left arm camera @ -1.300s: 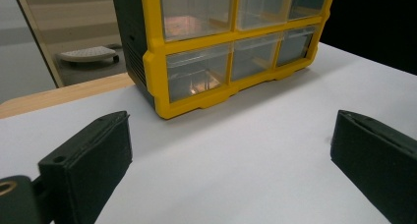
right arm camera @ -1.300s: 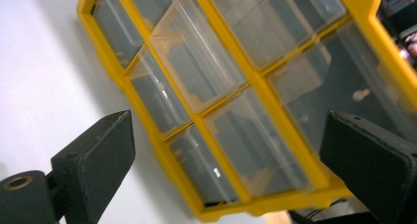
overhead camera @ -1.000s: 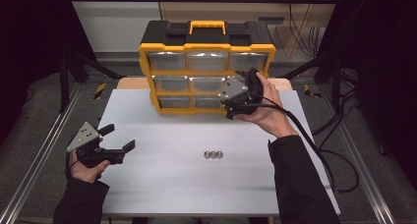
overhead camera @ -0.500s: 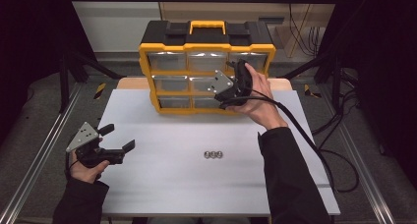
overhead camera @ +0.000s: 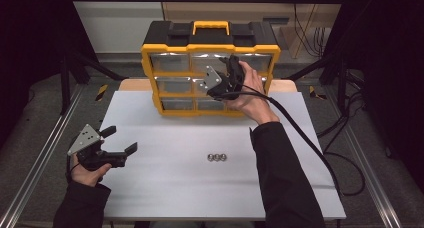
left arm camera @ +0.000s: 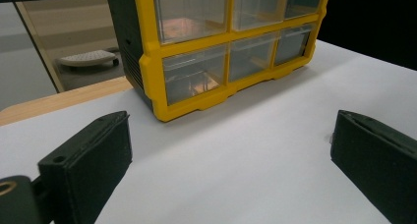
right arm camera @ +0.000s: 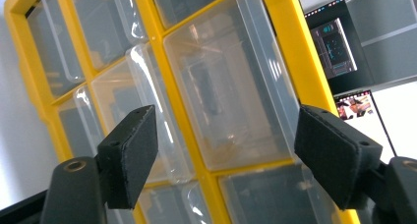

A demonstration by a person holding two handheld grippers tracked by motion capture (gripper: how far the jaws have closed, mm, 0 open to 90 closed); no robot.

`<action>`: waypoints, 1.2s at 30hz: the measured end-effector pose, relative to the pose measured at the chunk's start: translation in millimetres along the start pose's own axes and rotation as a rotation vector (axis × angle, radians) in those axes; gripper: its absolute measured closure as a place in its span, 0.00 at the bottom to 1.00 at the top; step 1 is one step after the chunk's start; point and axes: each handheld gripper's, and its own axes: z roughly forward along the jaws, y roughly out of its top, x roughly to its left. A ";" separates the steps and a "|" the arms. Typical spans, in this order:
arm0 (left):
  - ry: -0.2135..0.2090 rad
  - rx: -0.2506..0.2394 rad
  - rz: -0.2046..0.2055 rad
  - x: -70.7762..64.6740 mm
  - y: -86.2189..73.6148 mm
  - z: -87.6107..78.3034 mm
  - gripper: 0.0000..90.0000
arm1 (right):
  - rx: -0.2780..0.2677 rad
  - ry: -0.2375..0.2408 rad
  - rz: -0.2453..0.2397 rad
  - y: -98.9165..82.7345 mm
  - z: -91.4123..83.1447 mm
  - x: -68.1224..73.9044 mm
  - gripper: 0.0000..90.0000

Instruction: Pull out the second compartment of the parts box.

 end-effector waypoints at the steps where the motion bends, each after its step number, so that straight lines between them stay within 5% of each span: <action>1: 0.000 0.000 0.000 0.1 -0.1 0.0 0.02 | -0.002 -0.005 -0.005 1.5 1.2 0.0 0.30; 14: -0.002 -0.001 0.002 -0.1 -0.2 -0.1 0.02 | -0.013 -0.088 -0.044 15.1 20.0 -6.1 0.42; 36: -0.004 -0.014 0.001 -0.9 0.9 -1.7 0.02 | -0.028 -0.093 -0.138 18.1 30.6 -5.8 0.59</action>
